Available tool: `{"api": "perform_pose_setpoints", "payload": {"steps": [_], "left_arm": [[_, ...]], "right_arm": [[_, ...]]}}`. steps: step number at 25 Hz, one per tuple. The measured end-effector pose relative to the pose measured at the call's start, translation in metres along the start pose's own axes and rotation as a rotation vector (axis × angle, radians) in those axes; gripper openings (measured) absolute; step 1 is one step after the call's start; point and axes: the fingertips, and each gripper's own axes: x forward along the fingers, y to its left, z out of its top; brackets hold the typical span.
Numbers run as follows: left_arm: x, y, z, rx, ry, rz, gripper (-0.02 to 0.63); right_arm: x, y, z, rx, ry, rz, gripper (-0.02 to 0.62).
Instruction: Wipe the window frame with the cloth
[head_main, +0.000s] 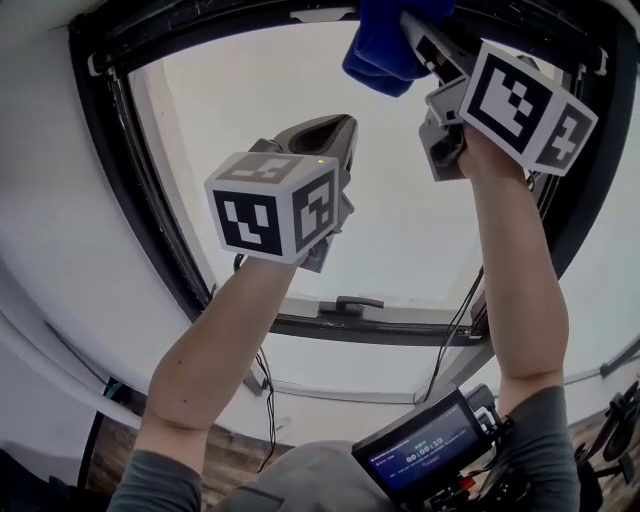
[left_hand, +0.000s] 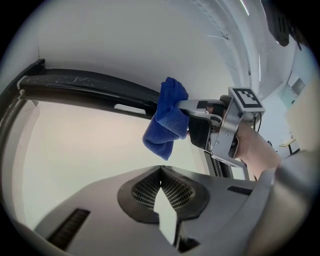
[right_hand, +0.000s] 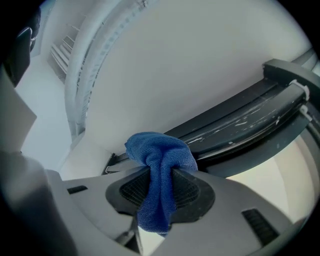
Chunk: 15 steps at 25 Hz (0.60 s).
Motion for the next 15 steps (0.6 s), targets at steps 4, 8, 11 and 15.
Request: {"api": "perform_pose_setpoints", "payload": {"steps": [4, 8, 11, 15], "left_arm": [[0.020, -0.031, 0.001, -0.004, -0.011, -0.050, 0.008], [0.042, -0.059, 0.000, -0.013, -0.018, -0.096, 0.008], [0.057, -0.079, 0.001, -0.018, -0.029, -0.130, 0.008], [0.074, -0.106, 0.004, -0.021, -0.041, -0.176, 0.008]], "right_arm": [[-0.027, -0.041, 0.016, -0.009, -0.019, -0.073, 0.127], [-0.053, -0.078, 0.029, -0.029, -0.032, -0.136, 0.127], [-0.073, -0.106, 0.040, -0.038, -0.045, -0.187, 0.127], [-0.098, -0.141, 0.055, -0.044, -0.065, -0.254, 0.126]]}}
